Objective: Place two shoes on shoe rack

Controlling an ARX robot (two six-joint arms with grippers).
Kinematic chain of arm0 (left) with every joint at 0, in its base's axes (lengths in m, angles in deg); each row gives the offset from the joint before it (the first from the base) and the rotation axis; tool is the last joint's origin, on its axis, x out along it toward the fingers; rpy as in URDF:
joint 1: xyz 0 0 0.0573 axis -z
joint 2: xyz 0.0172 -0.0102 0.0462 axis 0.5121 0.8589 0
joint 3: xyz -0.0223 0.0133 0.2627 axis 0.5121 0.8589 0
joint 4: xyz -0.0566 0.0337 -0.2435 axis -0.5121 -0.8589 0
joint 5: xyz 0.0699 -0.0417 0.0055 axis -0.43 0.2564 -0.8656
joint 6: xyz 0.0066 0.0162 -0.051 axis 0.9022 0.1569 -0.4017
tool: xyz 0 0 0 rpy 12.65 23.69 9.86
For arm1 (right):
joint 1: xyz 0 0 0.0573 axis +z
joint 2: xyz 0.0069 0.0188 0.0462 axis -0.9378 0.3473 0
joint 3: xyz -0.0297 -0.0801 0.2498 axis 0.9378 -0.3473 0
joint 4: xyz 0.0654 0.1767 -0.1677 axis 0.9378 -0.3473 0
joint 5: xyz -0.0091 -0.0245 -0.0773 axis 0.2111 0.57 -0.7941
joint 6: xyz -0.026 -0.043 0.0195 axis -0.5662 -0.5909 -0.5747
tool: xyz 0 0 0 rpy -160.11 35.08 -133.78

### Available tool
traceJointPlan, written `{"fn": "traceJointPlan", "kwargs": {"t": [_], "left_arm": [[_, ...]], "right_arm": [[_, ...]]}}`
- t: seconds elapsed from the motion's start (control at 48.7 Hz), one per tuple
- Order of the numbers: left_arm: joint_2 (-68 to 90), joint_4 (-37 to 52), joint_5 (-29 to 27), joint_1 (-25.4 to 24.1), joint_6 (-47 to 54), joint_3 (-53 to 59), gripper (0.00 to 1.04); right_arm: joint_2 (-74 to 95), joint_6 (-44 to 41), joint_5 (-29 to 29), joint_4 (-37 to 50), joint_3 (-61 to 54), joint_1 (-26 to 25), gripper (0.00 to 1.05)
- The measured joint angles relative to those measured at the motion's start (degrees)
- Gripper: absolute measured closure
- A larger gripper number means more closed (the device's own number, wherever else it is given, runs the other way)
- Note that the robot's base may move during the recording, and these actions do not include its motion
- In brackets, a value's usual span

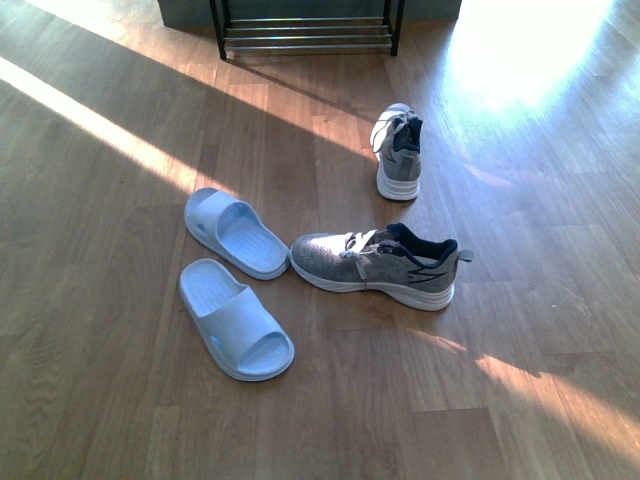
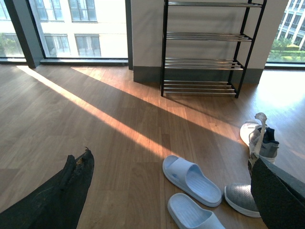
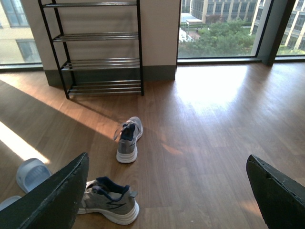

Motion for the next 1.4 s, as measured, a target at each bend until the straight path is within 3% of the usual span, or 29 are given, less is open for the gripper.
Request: {"fn": "traceJointPlan", "kwargs": {"t": [1.398], "left_arm": [[0.0,0.0,0.1,0.0,0.0,0.0,0.09]], "right_arm": [[0.0,0.0,0.0,0.0,0.0,0.0,0.09]]}}
